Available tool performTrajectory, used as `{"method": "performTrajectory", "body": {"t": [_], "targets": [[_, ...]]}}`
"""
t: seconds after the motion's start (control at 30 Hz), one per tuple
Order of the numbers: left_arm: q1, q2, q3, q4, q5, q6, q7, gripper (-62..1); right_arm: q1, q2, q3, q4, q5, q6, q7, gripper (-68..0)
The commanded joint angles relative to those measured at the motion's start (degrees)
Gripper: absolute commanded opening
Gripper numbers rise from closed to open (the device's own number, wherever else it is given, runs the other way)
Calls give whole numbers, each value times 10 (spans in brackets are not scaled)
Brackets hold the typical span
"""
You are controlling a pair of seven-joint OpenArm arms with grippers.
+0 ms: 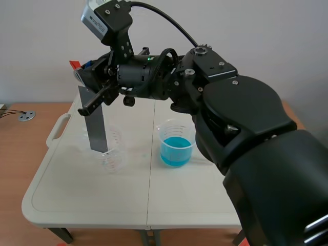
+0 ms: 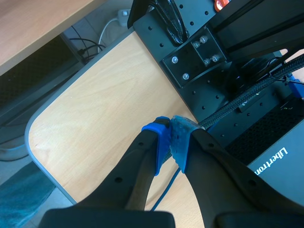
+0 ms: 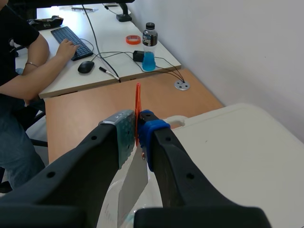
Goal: Hold the metal plate by the orange handle, dip it into the blue solution, take it out and point at it, then put the plate back in the beaker on the left.
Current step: 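Put the plate into the left beaker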
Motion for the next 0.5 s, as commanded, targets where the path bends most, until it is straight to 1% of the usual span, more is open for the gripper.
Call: {"method": "performTrajectory", "body": {"t": [0.0, 0.23, 0.47], "targets": [[5, 0, -2, 5, -2, -3, -4, -590, 16, -7, 3, 0, 8, 4, 15, -660], [4, 2, -2, 5, -2, -3, -4, -590, 16, -7, 3, -27, 6, 4, 20, -660], [-5, 1, -2, 5, -2, -3, 0, -590, 16, -6, 3, -65, -26, 4, 48, -660]]}}
